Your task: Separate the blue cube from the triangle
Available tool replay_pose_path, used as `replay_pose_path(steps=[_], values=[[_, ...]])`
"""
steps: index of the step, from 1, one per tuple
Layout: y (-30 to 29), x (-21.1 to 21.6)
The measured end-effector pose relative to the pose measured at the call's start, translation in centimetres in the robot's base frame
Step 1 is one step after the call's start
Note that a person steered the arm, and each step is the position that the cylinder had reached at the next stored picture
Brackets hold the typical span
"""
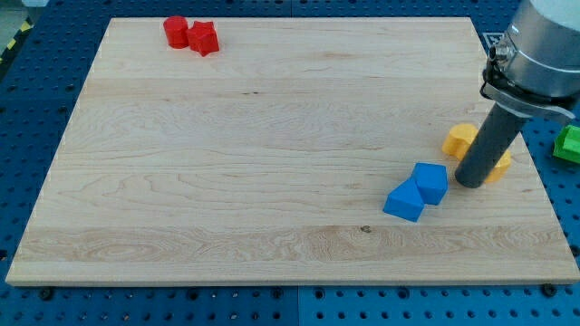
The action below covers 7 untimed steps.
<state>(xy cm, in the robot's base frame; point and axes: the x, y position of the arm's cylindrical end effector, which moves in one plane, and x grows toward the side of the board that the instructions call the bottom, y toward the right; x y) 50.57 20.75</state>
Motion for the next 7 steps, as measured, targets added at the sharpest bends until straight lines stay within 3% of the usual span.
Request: replay_pose_path(steps=[2, 4, 6, 7], values=[[-0.9, 2.6], [-6.0, 0.3], [-7.5, 2.8], [-11.1, 1.7]])
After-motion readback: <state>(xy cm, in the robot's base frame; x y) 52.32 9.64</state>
